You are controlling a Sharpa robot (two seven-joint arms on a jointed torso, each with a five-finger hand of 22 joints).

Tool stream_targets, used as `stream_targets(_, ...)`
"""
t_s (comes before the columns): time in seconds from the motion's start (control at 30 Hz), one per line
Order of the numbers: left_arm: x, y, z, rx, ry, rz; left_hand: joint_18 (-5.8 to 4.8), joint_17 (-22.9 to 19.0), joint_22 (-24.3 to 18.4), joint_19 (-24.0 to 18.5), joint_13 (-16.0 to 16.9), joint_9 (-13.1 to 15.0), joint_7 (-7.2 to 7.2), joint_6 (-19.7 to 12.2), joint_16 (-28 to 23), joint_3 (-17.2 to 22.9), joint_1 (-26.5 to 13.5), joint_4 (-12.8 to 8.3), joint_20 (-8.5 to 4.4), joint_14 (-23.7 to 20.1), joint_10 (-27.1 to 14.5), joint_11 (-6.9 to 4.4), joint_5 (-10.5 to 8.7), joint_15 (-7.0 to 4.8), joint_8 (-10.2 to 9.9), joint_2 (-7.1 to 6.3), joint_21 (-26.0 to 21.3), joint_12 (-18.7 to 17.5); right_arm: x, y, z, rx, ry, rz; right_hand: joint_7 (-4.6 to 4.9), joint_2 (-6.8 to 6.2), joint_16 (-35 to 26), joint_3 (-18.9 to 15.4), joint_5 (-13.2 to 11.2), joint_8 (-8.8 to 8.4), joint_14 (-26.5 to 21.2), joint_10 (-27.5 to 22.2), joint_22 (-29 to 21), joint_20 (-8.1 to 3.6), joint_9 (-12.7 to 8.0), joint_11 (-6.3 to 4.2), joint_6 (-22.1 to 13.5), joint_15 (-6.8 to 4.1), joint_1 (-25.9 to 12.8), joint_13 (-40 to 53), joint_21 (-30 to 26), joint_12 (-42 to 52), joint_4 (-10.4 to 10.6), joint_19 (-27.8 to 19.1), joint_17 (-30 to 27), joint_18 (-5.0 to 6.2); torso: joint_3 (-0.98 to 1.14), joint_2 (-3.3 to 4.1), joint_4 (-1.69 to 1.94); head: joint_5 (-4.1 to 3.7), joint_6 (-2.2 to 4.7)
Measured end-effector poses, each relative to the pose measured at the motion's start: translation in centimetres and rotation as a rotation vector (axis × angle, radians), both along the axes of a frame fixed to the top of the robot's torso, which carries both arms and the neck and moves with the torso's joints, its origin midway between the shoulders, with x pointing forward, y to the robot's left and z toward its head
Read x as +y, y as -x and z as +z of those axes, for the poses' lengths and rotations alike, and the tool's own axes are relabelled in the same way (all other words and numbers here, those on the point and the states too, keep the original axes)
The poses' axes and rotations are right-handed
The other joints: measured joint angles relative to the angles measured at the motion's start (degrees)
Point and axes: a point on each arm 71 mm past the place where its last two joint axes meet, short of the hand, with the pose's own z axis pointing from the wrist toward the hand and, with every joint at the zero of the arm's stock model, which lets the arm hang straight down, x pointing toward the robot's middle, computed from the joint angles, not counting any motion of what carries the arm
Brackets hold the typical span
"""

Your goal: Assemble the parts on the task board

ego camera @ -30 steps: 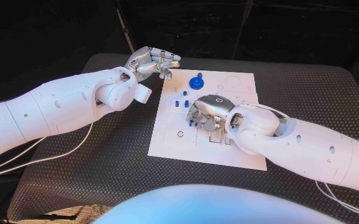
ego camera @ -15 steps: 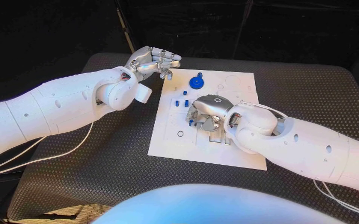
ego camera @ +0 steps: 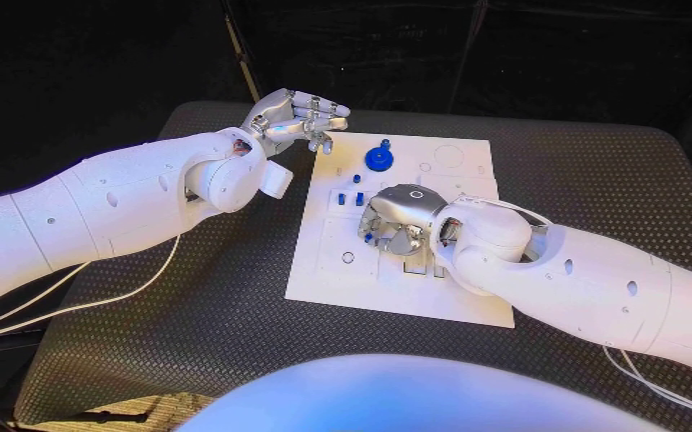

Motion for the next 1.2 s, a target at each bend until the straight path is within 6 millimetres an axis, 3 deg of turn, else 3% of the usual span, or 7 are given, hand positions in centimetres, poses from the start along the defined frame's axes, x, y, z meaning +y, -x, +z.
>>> stream_targets(0.1, 0.0, 0.0, 0.0, 0.001, 0.0, -0.001, 0.0, 0.0, 0.0, 0.0, 0.0, 0.0, 0.0, 0.0, 0.0, 0.0, 0.0, 0.0, 0.0, 0.0, 0.0, 0.0, 0.0, 0.0, 0.0, 0.0, 0.0, 0.0, 0.0, 0.0, -0.1, -0.002, 0.006, 0.001, 0.77, -1.65, -0.2, -1.1, 0.5, -1.5, 0.0, -3.3, -1.1, 0.82, -0.2, 1.12, -2.4, 0.88, -2.6, -0.9, -0.8, -1.9, 1.1, -0.8, -0.8, 0.01, 0.01, 0.0, -0.02, -0.07, 0.05)
stream_targets(0.2, 0.0, 0.0, 0.0, 0.002, 0.0, -0.002, 0.0, 0.0, 0.0, 0.0, 0.0, 0.0, 0.0, 0.0, 0.0, 0.0, 0.0, 0.0, 0.0, 0.0, 0.0, 0.0, 0.0, 0.0, 0.0, 0.0, 0.0, 0.0, -0.1, 0.0, -0.1, -0.006, 0.009, -0.001, 0.98, -2.59, -0.4, -2.1, 0.4, -2.35, 0.0, -5.8, -2.6, 1.53, -0.3, 1.61, -4.5, 1.29, -3.5, -1.6, -1.8, -3.1, 1.3, -1.6, -1.2, 0.01, 0.01, 0.0, -0.02, -0.09, 0.1)
stream_targets(0.4, 0.0, 0.0, -0.1, 0.005, 0.0, -0.004, 0.0, -0.3, -0.1, 0.0, 0.1, -0.1, 0.0, 0.0, -0.3, 0.0, 0.0, 0.0, 0.0, 0.0, -0.3, -0.17, 0.0, 0.0, 0.0, 0.0, 0.0, 0.1, -0.3, 0.0, -0.2, -0.016, 0.004, -0.006, 0.65, -2.61, -0.7, -4.0, 0.1, -2.36, 0.0, -9.7, -5.6, 1.8, -0.3, 2.31, -7.2, 1.45, -3.5, -2.2, -3.7, -3.8, 0.5, -3.1, -1.9, 0.01, 0.01, 0.0, -0.02, -0.18, 0.17)
stream_targets(0.73, 0.0, 0.0, -0.1, 0.011, -0.002, -0.009, 0.0, -0.6, -0.1, 0.0, 0.0, 0.0, 0.0, 0.0, -0.6, 0.0, 0.0, 0.0, 0.0, -0.4, -0.4, 0.0, 0.0, -0.01, 0.0, 0.0, -0.3, 0.2, -1.6, 0.6, 0.9, -0.061, -0.069, -0.013, 0.65, -2.4, -0.7, -5.0, 0.4, -2.36, 0.0, -9.9, -5.8, 2.01, -0.1, 2.11, -7.2, 1.45, -3.7, -1.8, -3.7, -2.0, 0.2, -3.3, -1.9, 0.0, 0.04, 0.0, -0.01, -0.28, 0.54)
stream_targets(0.97, 0.1, 0.0, -0.2, 0.015, -0.003, -0.011, -0.01, -0.6, -0.1, 0.0, 0.0, 0.0, 0.0, 0.0, -0.6, 0.0, 0.0, 0.0, 0.0, -0.4, -0.4, 0.0, 0.0, -0.01, 0.0, 0.0, -0.3, 0.2, -4.2, 1.2, 2.1, -0.082, -0.127, -0.045, 0.65, -2.4, -0.7, -5.3, 0.4, -2.35, 0.0, -9.9, -5.9, 2.01, -0.1, 2.11, -7.2, 1.45, -3.7, -1.8, -3.7, -1.6, 0.2, -3.3, -1.9, 0.01, 0.04, -0.07, -0.02, -0.68, 1.02)
stream_targets(1.13, 0.3, 0.0, -0.2, 0.017, -0.005, -0.011, -0.01, -0.6, -0.1, 0.0, 0.0, 0.0, 0.0, 0.0, -0.6, 0.0, 0.0, 0.0, 0.0, -0.4, -0.4, 0.0, 0.0, -0.01, 0.0, 0.0, -0.3, 0.2, -7.0, -0.1, 4.4, -0.109, -0.161, -0.124, 0.51, -2.4, -0.7, -6.7, 0.6, -2.35, 0.0, -10.6, -6.0, 2.01, -0.1, 1.92, -8.0, 1.45, -3.7, -1.7, -3.9, -0.7, 0.4, -3.3, -1.9, 0.0, 0.01, -0.08, -0.08, -1.48, 1.64)
stream_targets(1.2, 0.3, 0.0, -0.2, 0.017, -0.005, -0.011, 0.0, -0.7, -0.2, 0.0, 0.1, -0.1, 0.0, 0.0, -0.6, 0.0, 0.0, 0.0, 0.0, -0.4, -0.4, 0.0, 0.0, -0.01, 0.0, 0.0, -0.3, 0.2, -8.0, -0.5, 5.1, -0.116, -0.161, -0.155, -0.72, -2.93, -1.2, -8.9, 0.6, -2.35, -0.1, -13.1, -7.7, 2.12, -0.2, 2.35, -10.9, 1.98, -4.3, -1.9, -5.3, -0.7, 0.7, -4.2, -2.6, 0.0, -0.01, -0.08, -0.1, -1.81, 1.89)
